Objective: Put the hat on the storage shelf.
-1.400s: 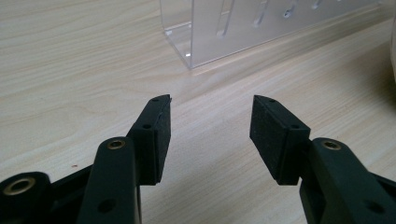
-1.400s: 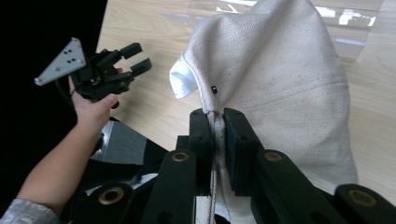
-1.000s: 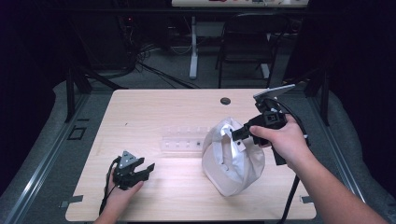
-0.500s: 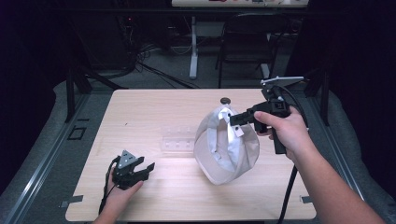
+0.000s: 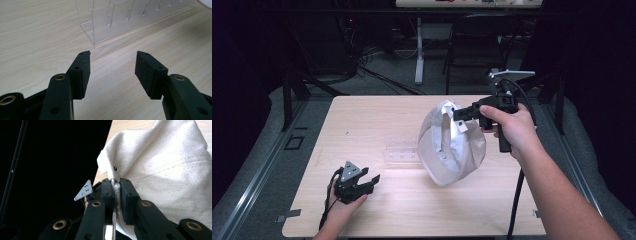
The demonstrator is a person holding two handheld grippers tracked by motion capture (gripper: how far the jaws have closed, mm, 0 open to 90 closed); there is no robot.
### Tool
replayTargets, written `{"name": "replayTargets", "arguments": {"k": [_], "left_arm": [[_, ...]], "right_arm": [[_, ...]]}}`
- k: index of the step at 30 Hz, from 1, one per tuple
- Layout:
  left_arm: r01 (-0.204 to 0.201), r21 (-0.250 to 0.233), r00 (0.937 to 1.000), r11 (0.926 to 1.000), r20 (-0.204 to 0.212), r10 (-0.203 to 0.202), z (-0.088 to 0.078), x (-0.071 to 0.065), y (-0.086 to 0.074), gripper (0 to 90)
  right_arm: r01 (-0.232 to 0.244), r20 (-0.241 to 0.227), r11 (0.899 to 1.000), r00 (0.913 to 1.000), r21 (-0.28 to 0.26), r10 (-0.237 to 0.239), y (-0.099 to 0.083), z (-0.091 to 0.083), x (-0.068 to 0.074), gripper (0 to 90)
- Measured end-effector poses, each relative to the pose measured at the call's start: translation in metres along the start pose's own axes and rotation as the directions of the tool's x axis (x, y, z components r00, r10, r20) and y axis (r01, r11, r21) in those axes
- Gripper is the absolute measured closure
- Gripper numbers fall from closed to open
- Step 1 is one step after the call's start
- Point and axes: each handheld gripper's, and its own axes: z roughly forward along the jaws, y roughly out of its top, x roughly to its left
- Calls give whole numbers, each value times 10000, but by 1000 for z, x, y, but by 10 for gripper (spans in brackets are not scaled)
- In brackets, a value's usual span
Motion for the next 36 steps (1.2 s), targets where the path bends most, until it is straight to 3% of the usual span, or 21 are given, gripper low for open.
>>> {"name": "replayTargets", "arguments": {"k": [8,14,23,29,36], "left_arm": [[-104,-198,9998,9997,195,108,0,-7,7,466],[-214,-432,9983,9988,539,237,0,-18,20,464],[-585,-764,9957,9954,674,637,7,-31,42,464],[-1044,-1226,9902,9870,796,1147,16,-49,66,416],[-1675,-1390,9760,9760,1165,1841,27,-79,93,401]], "right_arm": [[219,145,9994,9997,-282,-215,15,-4,3,825],[578,261,9960,9981,-683,-562,24,-5,7,825],[958,556,9897,9944,-1068,-902,34,-3,10,825],[875,554,9877,9952,-1299,-809,43,2,13,825],[835,574,9851,9955,-1504,-756,47,11,15,825]]}}
